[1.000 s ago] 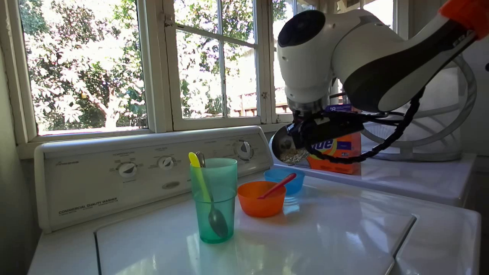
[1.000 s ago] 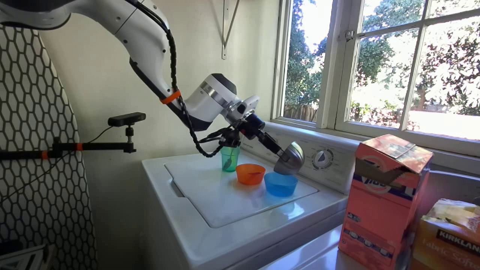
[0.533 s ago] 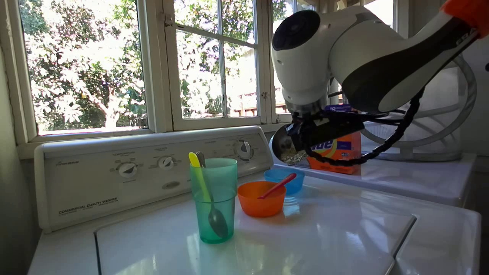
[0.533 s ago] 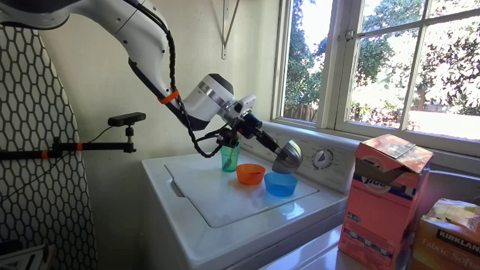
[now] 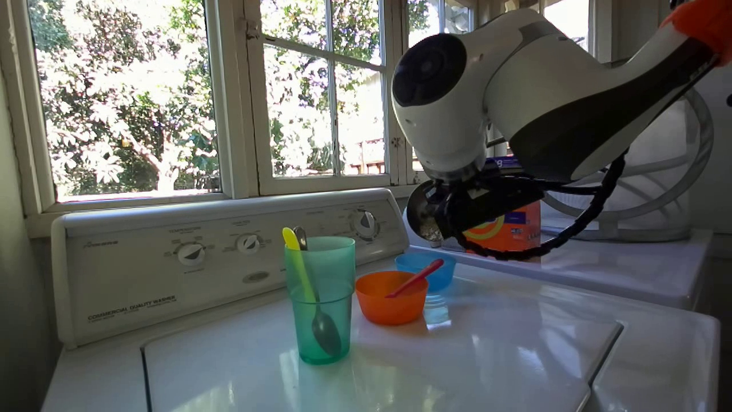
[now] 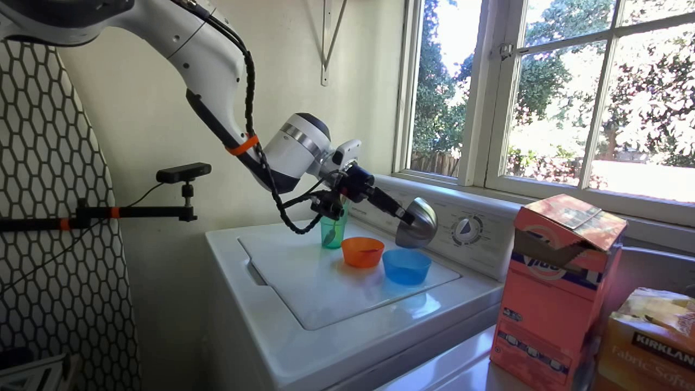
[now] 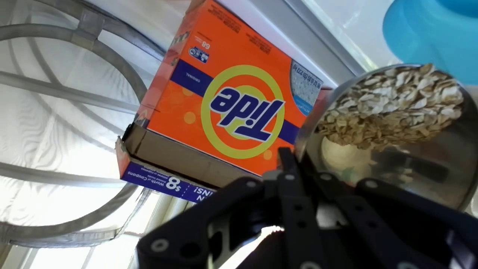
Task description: Pour the contents in the silver bowl into the blue bowl.
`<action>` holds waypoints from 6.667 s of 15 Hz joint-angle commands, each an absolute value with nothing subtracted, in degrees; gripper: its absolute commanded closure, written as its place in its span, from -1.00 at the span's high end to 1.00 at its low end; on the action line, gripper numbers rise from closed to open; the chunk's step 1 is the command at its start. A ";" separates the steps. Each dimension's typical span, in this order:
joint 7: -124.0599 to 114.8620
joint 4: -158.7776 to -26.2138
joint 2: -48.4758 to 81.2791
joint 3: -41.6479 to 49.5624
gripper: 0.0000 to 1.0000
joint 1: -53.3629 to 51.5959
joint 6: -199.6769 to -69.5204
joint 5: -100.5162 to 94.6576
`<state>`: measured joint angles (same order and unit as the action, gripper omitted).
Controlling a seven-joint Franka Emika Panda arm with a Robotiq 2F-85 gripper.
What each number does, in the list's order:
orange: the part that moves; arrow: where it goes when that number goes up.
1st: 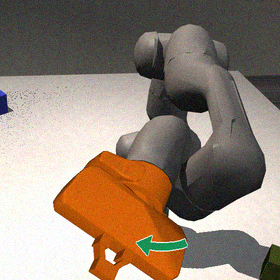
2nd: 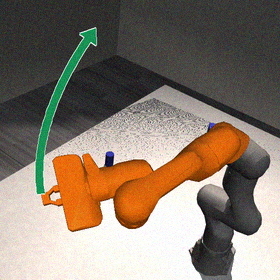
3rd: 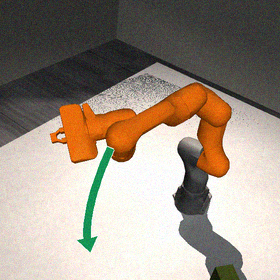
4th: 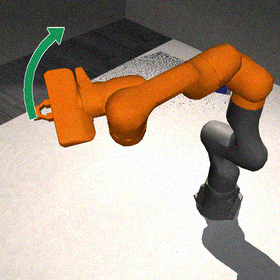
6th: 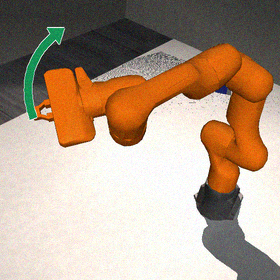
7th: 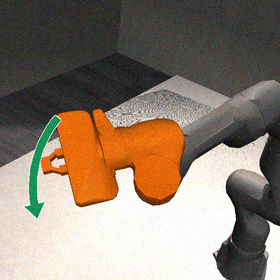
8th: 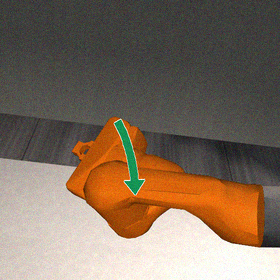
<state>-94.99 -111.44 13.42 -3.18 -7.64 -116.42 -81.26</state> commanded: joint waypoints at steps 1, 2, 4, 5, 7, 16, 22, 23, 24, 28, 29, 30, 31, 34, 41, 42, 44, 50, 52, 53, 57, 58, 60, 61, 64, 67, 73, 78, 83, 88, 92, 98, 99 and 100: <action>-98.58 -110.89 14.91 -4.06 -0.98 -8.77 -111.26 -85.87; -98.75 -110.83 15.23 -4.31 -0.98 -8.92 -110.32 -86.72; -99.26 -110.74 15.81 -4.82 -0.98 -9.10 -108.52 -88.00; -99.58 -110.63 16.21 -5.05 -0.98 -9.20 -107.68 -88.58; -100.32 -110.34 16.97 -5.39 -0.98 -9.37 -105.90 -89.71; -101.64 -110.02 19.16 -6.26 -0.98 -10.16 -99.82 -94.02; -101.86 -110.91 20.05 -7.25 -0.98 -11.20 -94.68 -98.59; -101.75 -110.94 20.41 -7.40 -0.98 -11.28 -94.00 -99.15; -101.65 -110.94 20.73 -7.51 -0.98 -11.36 -93.37 -99.55; -100.95 -110.28 22.26 -7.81 -0.98 -11.35 -91.99 -100.94; -100.74 -109.96 22.66 -7.84 -0.98 -11.35 -91.88 -101.17; -100.61 -109.69 22.99 -7.88 -0.98 -11.39 -91.81 -101.51; -100.43 -109.33 23.35 -7.92 -0.98 -11.44 -91.80 -101.91; -100.01 -108.43 24.37 -8.08 -0.98 -11.54 -91.72 -103.13; -99.62 -106.90 27.27 -8.12 -0.98 -11.61 -91.78 -103.53; -99.65 -106.82 27.64 -8.15 -0.98 -11.66 -91.78 -103.46; -100.31 -106.77 28.33 -8.14 -0.98 -11.86 -91.32 -103.47; -103.18 -107.06 30.16 -8.33 -0.98 -13.54 -85.98 -104.67; -103.14 -107.02 30.24 -8.82 -0.98 -13.49 -85.21 -103.84; -101.94 -107.83 29.23 -9.14 -0.98 -12.67 -87.01 -103.26; -102.15 -107.95 29.11 -8.94 -0.98 -12.75 -85.77 -103.34; -102.37 -108.04 29.05 -8.72 -0.98 -12.92 -84.85 -103.62; -102.42 -108.12 28.90 -8.66 -0.98 -12.92 -83.86 -103.74; -102.47 -108.24 28.76 -8.64 -0.98 -12.90 -83.44 -103.95; -103.40 -108.64 28.51 -8.52 -0.98 -13.39 -80.60 -104.62; -103.45 -108.41 28.93 -8.60 -0.98 -13.49 -78.48 -104.92; -103.72 -108.43 28.88 -8.93 -0.98 -13.27 -77.33 -105.17; -103.41 -108.42 28.06 -9.81 -0.98 -12.13 -81.39 -104.49; -103.28 -109.35 25.01 -11.13 -0.98 -8.87 -94.43 -101.02; -102.37 -109.30 22.47 -10.42 -0.98 -5.33 -103.90 -93.92; -100.83 -109.56 20.37 -9.39 -0.98 -2.50 -114.39 -87.70; -96.99 -110.25 16.44 -7.09 -0.98 -0.69 -123.70 -80.32; -96.18 -110.61 15.68 -6.76 -0.98 -0.53 -125.80 -79.46; -95.36 -111.07 14.96 -6.47 -0.98 -0.33 -128.32 -78.81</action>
<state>-97.69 -108.26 18.44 -7.31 -1.01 -121.94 -82.07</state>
